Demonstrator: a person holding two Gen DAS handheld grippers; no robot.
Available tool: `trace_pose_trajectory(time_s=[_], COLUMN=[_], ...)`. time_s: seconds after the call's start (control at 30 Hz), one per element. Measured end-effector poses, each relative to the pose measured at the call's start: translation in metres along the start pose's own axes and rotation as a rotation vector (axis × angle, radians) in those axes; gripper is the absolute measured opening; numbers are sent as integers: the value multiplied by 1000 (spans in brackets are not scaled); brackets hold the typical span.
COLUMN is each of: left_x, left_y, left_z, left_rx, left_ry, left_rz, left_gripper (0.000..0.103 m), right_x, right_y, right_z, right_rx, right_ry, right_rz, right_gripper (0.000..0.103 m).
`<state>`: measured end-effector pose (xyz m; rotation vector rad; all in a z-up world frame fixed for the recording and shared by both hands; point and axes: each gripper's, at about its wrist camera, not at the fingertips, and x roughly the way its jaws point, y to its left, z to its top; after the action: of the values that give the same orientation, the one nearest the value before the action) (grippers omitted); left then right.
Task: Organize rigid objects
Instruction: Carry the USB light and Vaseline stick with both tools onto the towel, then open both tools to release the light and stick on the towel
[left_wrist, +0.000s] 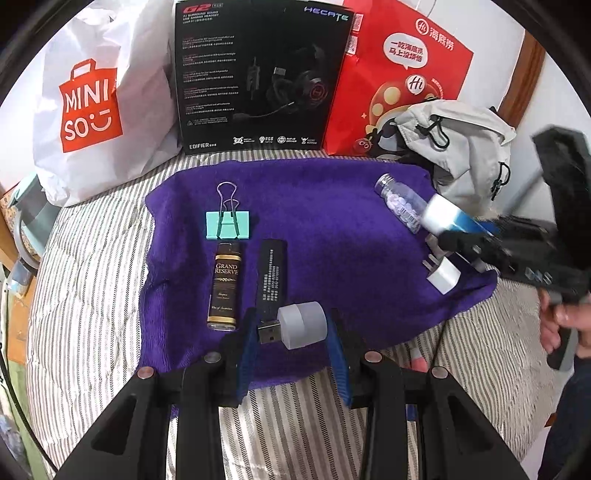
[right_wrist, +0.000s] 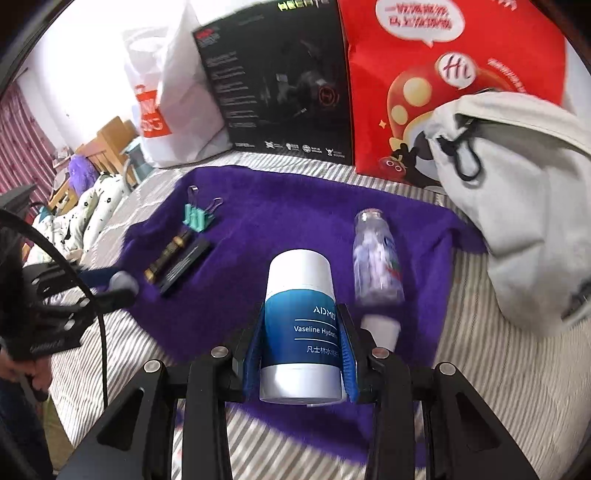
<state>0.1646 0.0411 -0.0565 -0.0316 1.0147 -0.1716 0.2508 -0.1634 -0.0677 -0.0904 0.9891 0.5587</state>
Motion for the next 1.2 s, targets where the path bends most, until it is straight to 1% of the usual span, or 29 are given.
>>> trace_pose_trajectory(time_s=[0.13, 0.23, 0.33, 0.47, 0.6, 0.63, 0.7, 0.77, 0.9, 0.97, 1.07, 1.2], left_x=[3, 6, 10, 16, 21, 23, 26, 29, 35, 41, 48, 58], left_y=[7, 14, 20, 24, 28, 28, 28, 27, 24, 24, 24, 18], left_z=[3, 5, 7, 10, 13, 14, 17, 21, 29, 34, 41, 57], left_rx=[-3, -12, -21, -23, -29, -30, -30, -28, -18, -7, -9, 2], left_ry=[2, 2, 3, 5, 6, 5, 6, 4, 0, 3, 5, -5], left_rz=[7, 5, 6, 3, -6, -9, -15, -25, -20, -14, -13, -19], left_gripper=[34, 34, 34, 34, 34, 34, 34, 34, 34, 34, 34, 34], right_x=[30, 47, 61, 71, 73, 73, 73, 71, 60, 48, 25, -4], right_y=[-5, -5, -5, -3, 1, 2, 6, 8, 5, 2, -3, -6], right_z=[17, 24, 27, 26, 25, 25, 25, 22, 17, 14, 11, 2], right_rx=[-14, -20, -30, -41, -69, -78, -95, -108, -101, -89, -77, -68], right_ry=[30, 44, 52, 60, 54, 58, 80, 103, 121, 111, 70, 36], right_rz=[-27, -35, -61, -78, -104, -108, -92, -87, -99, -87, -85, -71], right_gripper=[36, 36, 36, 36, 37, 38, 52, 55, 55, 55, 55, 55])
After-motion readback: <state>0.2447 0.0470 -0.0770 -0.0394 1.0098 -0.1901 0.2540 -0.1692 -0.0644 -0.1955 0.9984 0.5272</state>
